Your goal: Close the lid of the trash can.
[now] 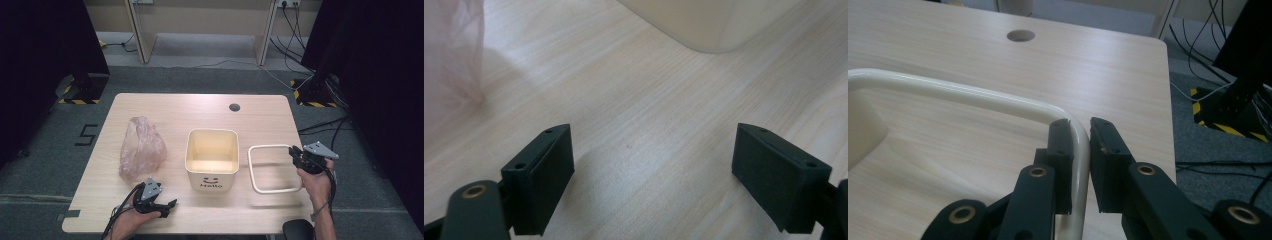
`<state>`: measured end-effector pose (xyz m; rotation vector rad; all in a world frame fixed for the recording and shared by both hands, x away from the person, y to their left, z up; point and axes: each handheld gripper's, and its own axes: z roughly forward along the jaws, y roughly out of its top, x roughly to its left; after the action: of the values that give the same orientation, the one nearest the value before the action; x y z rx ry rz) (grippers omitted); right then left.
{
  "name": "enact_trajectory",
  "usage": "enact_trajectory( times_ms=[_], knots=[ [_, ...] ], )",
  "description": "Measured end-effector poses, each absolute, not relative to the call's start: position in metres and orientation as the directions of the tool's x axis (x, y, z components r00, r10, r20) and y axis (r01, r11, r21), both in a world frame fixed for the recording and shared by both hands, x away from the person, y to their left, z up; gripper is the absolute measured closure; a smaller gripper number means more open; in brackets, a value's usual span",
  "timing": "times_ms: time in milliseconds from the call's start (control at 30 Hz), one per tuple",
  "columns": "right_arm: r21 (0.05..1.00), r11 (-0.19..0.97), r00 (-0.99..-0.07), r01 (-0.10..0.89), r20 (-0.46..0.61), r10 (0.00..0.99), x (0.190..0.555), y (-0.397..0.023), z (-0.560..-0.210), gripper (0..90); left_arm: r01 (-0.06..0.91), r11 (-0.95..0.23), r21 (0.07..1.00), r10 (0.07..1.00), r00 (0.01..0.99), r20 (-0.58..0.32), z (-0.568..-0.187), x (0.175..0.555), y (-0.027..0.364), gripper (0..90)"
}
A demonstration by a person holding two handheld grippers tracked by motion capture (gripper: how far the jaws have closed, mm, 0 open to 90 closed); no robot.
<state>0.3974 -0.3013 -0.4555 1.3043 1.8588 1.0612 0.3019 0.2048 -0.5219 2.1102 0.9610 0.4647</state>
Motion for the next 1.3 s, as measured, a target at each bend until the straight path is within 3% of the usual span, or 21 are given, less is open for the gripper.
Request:
enact_trajectory(
  times_ms=[333,667,1033,1300],
  knots=[
    [0.911,0.153,-0.325,0.384,-0.022,0.945,0.389,-0.304,-0.426,80.4,0.380,-0.413,0.827,0.742,0.667,0.064,-0.490,0.293,0.189,16.4],
    [0.933,0.138,-0.354,0.333,-0.012,0.935,0.387,-0.295,-0.403,80.4,0.366,-0.377,0.851,0.752,0.658,0.050,-0.460,0.286,0.179,15.4],
    [0.954,0.133,-0.434,0.267,-0.004,0.901,0.393,-0.259,-0.370,80.5,0.257,-0.375,0.891,0.742,0.660,0.122,-0.419,0.285,0.154,15.4],
    [0.951,0.183,-0.530,0.248,-0.024,0.848,0.410,-0.212,-0.355,80.4,0.243,-0.389,0.889,0.731,0.669,0.137,-0.415,0.285,0.142,15.4]
  ],
)
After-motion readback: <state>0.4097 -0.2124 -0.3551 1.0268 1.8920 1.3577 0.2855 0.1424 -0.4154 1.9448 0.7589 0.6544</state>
